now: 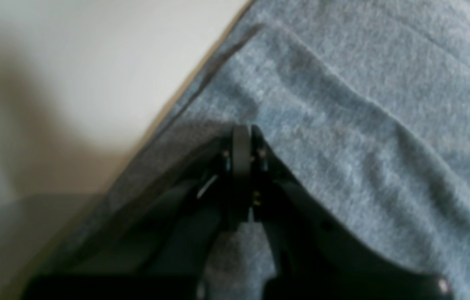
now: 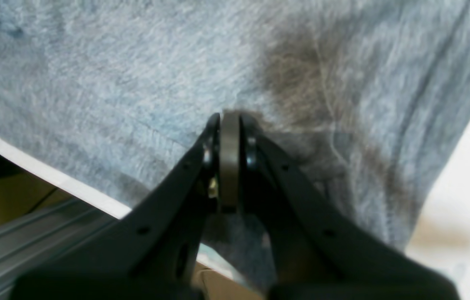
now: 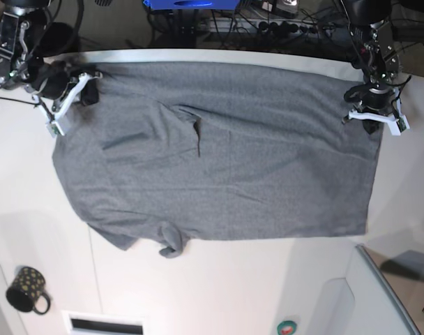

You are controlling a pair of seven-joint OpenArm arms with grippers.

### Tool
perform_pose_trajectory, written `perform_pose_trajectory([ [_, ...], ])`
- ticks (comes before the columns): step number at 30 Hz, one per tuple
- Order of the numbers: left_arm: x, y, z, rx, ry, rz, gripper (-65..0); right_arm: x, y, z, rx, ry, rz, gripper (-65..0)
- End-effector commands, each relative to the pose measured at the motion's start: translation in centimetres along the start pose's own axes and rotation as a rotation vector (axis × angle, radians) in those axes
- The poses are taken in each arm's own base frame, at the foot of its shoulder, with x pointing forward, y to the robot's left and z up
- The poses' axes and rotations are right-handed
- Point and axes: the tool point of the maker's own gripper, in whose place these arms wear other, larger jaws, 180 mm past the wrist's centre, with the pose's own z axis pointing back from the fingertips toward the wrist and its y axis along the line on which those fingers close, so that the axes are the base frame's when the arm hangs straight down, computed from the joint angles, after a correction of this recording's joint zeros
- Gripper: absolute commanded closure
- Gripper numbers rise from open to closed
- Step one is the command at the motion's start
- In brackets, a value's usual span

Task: Layout the t-shirt on the table in an organized manner, then fold the t-shirt properly
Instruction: 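Regrasp the shirt's side edges with both grippers and pull them outward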

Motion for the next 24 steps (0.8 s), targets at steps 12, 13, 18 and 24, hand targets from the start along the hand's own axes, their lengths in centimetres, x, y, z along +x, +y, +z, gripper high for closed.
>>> perform_pose_trajectory([
  [12, 0.5, 1.2, 1.8, 0.018, 0.007, -0.059, 0.0, -2.1, -0.5, 0.4, -0.021, 0.078, 0.018, -1.8],
  [13, 0.7, 1.1, 1.7, 0.016, 0.002, -0.058, 0.0, -2.0, -0.5, 0.4, -0.022, 0.076, 0.021, -1.8],
  [18, 1.8, 0.4, 1.1, 0.005, -0.019, -0.050, 0.0, -1.6, -0.2, 0.9, -0.030, 0.062, 0.044, -1.8],
  [24, 2.5, -0.1, 0.8, -0.001, -0.033, -0.042, 0.0, -1.5, -0.2, 1.0, -0.030, 0.061, 0.045, -1.8],
])
